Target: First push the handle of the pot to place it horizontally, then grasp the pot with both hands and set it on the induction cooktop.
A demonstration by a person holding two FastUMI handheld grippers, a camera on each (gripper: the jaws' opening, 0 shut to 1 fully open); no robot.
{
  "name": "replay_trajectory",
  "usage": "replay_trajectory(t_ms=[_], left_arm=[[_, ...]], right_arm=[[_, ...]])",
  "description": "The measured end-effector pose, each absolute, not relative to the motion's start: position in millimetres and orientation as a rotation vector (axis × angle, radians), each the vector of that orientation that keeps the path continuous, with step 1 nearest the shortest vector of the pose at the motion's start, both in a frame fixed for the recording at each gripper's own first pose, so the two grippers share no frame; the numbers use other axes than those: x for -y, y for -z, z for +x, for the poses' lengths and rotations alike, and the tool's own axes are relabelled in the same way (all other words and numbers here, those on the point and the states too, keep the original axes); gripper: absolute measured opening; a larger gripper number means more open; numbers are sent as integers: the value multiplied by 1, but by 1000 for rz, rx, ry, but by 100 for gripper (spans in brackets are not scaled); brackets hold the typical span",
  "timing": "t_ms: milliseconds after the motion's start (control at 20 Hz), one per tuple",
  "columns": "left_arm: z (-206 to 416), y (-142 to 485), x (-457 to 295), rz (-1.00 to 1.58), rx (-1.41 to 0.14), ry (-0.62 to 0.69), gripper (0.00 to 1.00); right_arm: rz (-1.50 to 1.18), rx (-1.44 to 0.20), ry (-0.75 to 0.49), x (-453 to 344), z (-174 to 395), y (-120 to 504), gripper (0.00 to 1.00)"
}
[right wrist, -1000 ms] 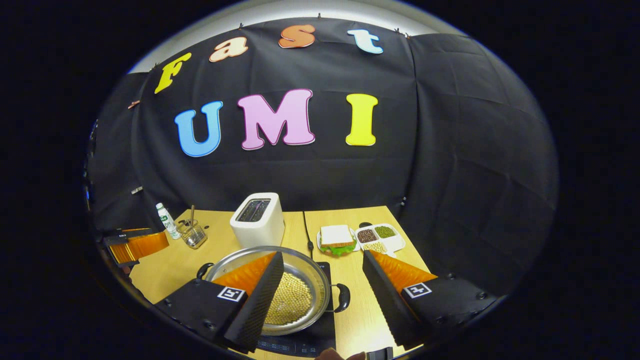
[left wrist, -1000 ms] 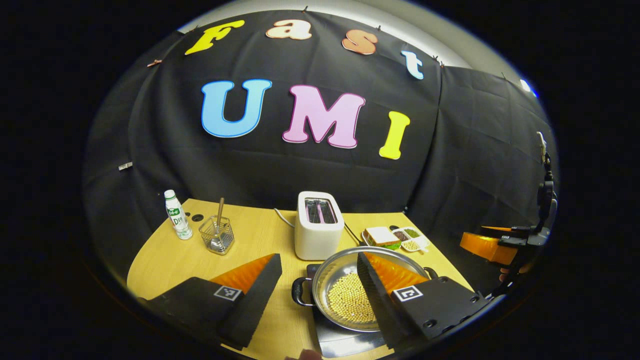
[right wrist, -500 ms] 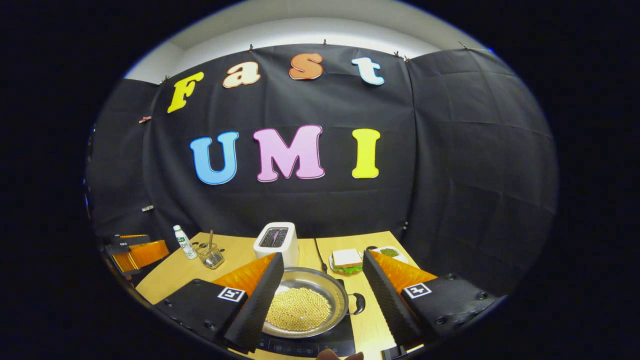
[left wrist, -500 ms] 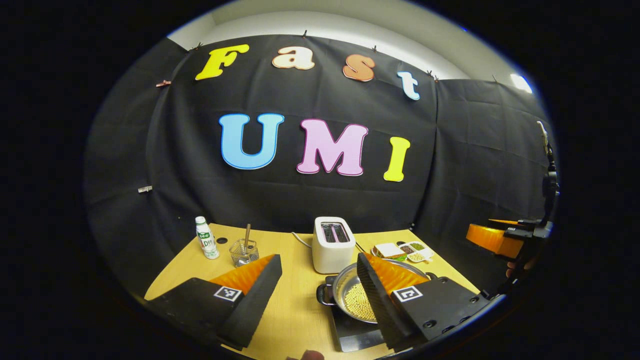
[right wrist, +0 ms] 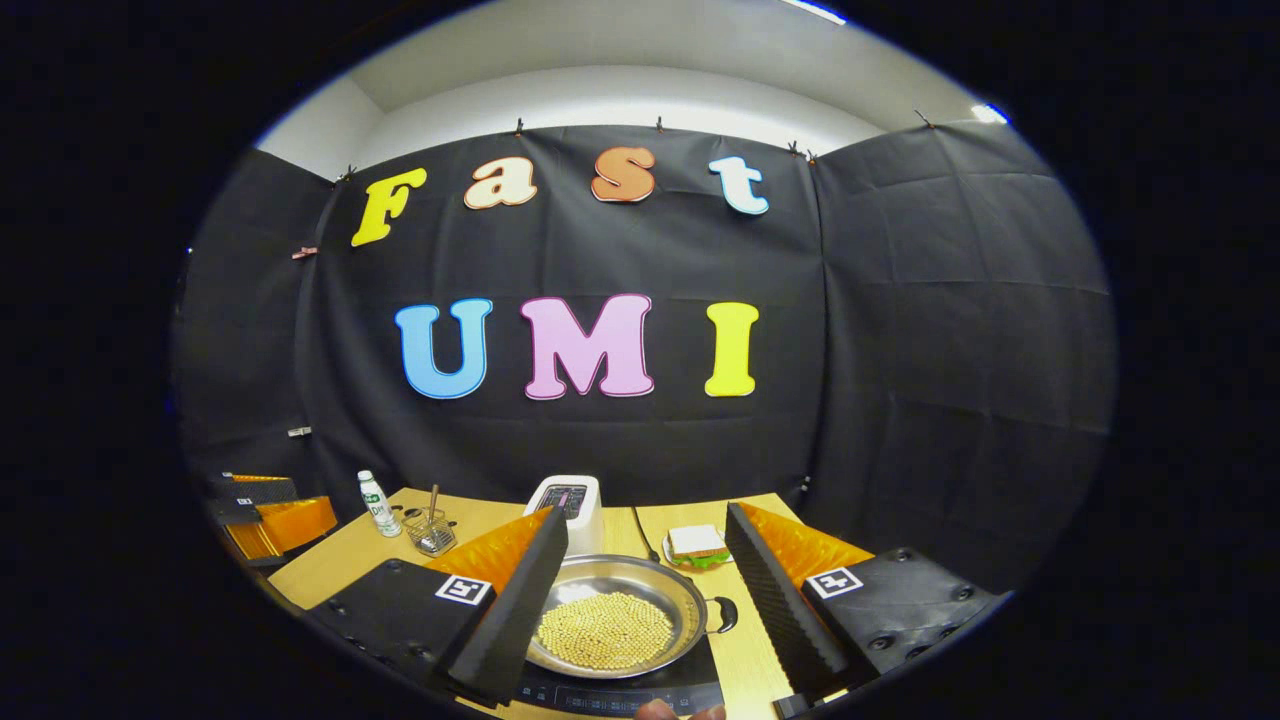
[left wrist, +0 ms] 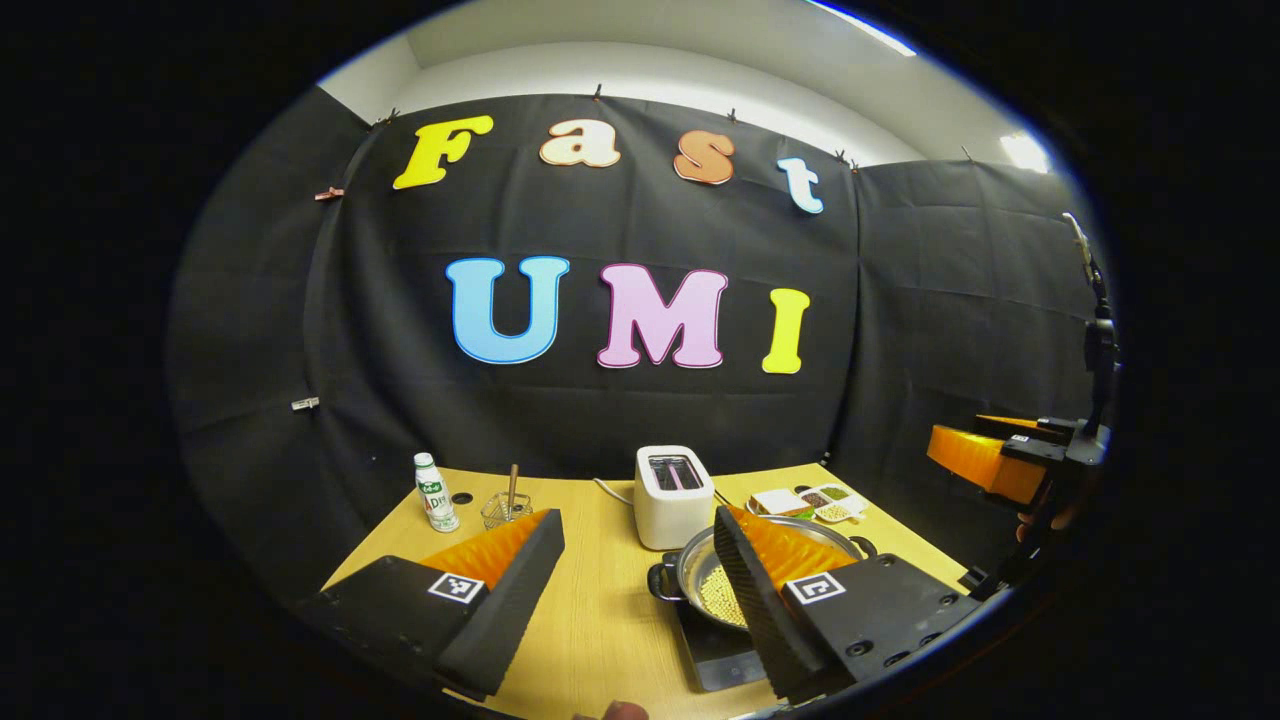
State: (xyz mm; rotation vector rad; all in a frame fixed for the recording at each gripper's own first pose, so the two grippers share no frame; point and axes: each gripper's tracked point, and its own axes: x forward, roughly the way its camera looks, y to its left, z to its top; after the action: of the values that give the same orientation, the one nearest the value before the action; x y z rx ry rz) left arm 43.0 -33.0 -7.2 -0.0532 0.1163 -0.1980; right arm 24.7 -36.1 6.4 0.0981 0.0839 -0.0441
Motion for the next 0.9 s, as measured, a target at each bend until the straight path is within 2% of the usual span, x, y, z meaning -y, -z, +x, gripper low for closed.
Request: replay_trajectory(t_ms=[900], left_arm=[[35, 22, 30, -35, -140, 179, 94]], right_arm=[[99, -138, 60, 42, 13, 10, 100]])
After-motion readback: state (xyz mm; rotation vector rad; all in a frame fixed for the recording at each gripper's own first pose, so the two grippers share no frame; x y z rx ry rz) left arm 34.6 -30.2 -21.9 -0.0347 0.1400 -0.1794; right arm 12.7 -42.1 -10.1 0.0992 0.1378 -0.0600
